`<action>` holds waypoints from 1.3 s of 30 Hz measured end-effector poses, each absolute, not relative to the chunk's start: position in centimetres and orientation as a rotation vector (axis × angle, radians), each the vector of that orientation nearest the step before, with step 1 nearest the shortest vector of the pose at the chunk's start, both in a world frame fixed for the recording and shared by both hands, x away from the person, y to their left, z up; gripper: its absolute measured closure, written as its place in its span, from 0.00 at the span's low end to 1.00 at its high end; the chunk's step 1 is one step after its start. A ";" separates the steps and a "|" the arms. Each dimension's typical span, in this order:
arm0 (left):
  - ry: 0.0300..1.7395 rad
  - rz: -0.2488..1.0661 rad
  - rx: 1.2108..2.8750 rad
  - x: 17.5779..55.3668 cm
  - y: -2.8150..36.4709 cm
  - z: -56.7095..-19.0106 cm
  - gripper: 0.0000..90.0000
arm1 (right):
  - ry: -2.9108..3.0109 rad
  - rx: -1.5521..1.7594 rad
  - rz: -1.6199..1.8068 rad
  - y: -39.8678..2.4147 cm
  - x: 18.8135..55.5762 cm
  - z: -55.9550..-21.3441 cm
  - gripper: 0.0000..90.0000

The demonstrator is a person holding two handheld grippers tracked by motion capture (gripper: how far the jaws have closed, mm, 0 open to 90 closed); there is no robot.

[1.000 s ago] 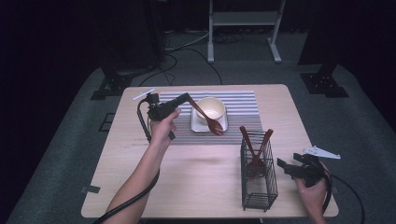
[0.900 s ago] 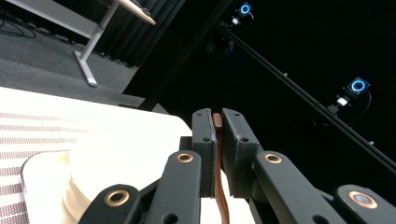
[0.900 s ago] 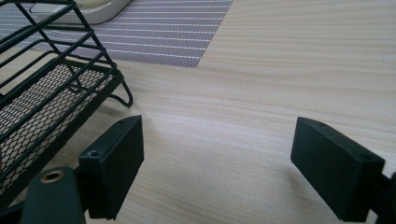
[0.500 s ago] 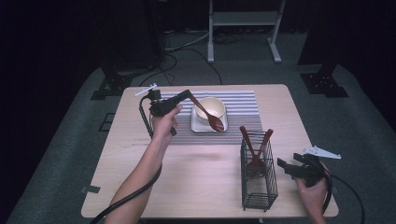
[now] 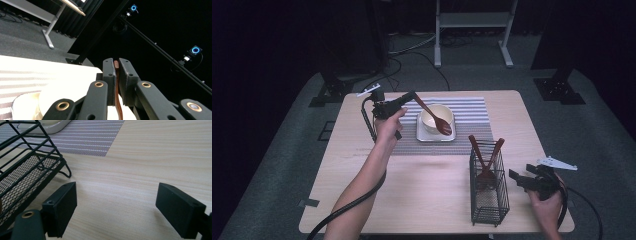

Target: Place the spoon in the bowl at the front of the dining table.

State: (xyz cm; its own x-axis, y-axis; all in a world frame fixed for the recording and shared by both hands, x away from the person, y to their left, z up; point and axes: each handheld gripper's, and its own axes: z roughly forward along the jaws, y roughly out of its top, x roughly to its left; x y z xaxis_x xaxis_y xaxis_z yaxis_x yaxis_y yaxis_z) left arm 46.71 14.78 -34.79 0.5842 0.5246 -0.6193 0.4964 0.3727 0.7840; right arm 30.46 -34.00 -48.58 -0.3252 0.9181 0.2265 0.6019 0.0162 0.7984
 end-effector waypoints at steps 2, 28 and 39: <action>1.022 0.025 1.248 46.9 14.8 -34.7 0.94 | 1.945 1.556 1.223 -34.0 30.5 -48.6 0.18; 1.084 0.057 1.236 49.6 14.7 -34.7 0.94 | 1.935 1.566 1.240 -34.1 30.4 -48.6 0.18; 1.103 0.069 1.235 50.4 14.6 -34.6 0.94 | 1.935 1.568 1.246 -34.2 30.4 -48.6 0.18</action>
